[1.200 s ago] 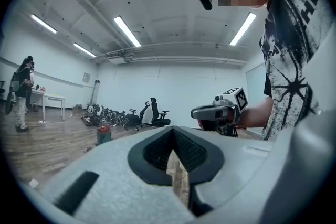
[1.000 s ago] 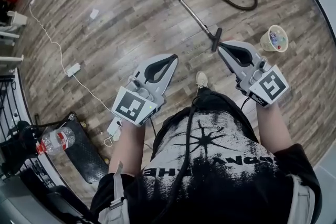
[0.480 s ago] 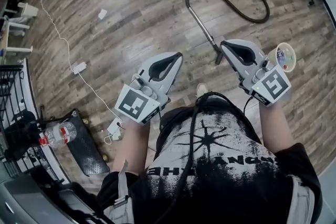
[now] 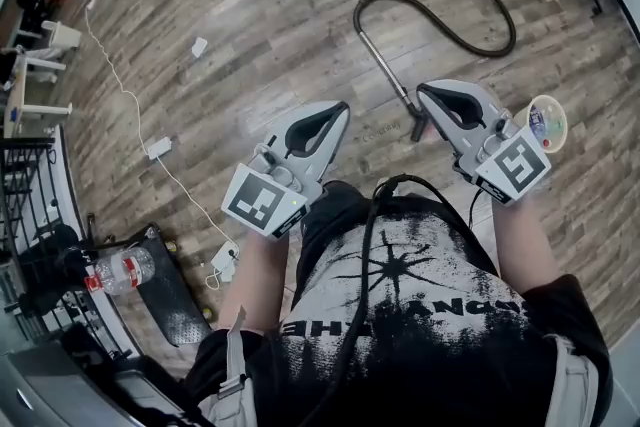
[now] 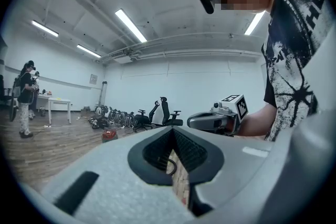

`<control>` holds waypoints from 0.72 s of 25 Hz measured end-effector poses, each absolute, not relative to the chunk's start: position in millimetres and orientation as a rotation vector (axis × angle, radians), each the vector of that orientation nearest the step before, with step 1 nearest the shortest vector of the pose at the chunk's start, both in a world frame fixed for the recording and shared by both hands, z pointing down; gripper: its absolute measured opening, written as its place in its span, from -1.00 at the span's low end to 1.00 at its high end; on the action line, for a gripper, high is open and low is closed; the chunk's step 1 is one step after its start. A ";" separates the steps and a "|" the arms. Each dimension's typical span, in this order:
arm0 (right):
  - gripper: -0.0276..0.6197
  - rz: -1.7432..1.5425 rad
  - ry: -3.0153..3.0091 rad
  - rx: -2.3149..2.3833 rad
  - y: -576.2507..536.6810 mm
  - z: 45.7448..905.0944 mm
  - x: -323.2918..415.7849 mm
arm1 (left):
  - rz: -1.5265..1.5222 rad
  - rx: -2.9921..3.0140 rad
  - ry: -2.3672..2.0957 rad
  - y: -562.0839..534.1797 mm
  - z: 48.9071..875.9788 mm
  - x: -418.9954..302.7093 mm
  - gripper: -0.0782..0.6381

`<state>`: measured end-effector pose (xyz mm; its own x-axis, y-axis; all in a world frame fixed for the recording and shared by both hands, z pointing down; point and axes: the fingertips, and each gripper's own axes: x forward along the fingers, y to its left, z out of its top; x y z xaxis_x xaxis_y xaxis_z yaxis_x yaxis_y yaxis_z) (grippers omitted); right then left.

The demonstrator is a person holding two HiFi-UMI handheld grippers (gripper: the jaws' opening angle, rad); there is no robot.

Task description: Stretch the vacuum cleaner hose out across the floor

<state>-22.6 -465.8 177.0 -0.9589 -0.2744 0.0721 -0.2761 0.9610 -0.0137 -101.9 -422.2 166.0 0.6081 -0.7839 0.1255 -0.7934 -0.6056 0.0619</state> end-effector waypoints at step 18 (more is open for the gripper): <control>-0.90 0.065 -2.992 0.588 -570.3 186.8 -101.0 | 0.117 2.790 -1.140 -542.0 176.9 -171.0 -0.78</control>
<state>-101.0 -570.3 186.8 -0.9216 -0.3757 0.0981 -0.3796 0.9249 -0.0239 -171.0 -542.0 176.9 0.7126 -0.6915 0.1187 -0.7012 -0.7077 0.0868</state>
